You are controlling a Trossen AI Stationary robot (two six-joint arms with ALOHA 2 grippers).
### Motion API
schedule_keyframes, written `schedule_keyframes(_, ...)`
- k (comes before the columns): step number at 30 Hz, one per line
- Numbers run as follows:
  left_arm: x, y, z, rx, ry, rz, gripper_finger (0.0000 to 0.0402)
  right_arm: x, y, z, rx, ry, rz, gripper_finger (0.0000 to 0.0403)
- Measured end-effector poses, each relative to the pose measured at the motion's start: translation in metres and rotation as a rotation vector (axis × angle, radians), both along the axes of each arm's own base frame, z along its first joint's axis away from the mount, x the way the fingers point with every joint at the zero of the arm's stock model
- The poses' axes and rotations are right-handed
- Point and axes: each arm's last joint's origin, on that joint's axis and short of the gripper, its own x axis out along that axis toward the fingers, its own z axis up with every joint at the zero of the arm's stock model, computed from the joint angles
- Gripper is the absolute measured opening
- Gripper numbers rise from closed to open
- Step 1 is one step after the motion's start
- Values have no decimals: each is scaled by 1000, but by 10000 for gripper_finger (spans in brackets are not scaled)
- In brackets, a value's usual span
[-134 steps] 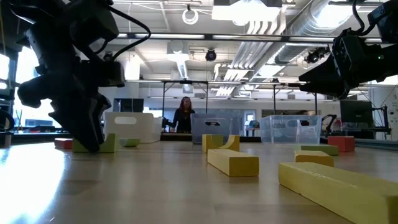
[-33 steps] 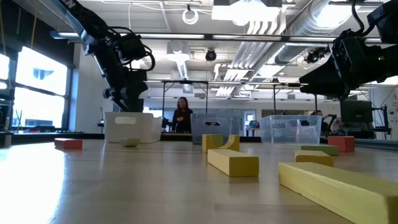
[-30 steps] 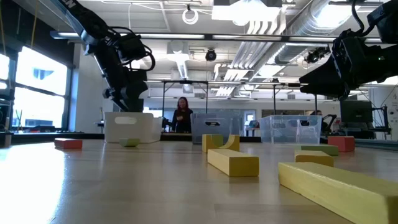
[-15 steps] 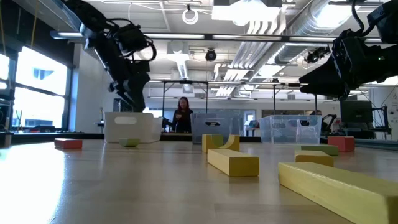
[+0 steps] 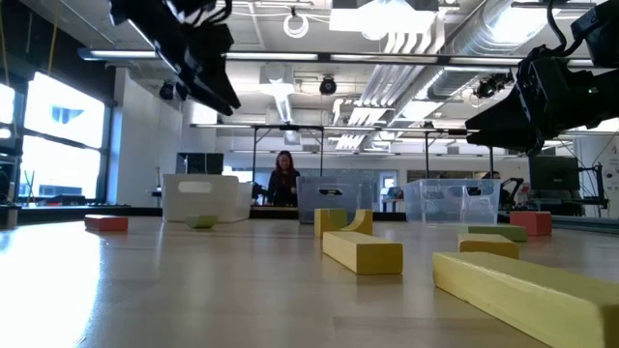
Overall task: Sort & place blocks by color
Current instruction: Put the orange block into the transparent bin
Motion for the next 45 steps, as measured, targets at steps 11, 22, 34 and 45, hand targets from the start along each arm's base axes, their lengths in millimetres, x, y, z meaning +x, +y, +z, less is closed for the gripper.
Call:
schedule_keyframes(11, -2, -52, -1, -116, 90, -137, 195, 0, 0, 0, 0, 0, 0, 232)
schedule_keyframes(22, 1, -73, -3, -31, 147, -146, 195, 0, 0, 0, 0, 0, 0, 232)
schedule_keyframes(34, 2, -71, -2, 82, 184, -169, 195, 1, 0, 13, 64, -100, -14, 232)
schedule_keyframes(45, 13, -68, 10, 320, 145, -291, 195, 0, -1, 55, -102, -152, -23, 232)
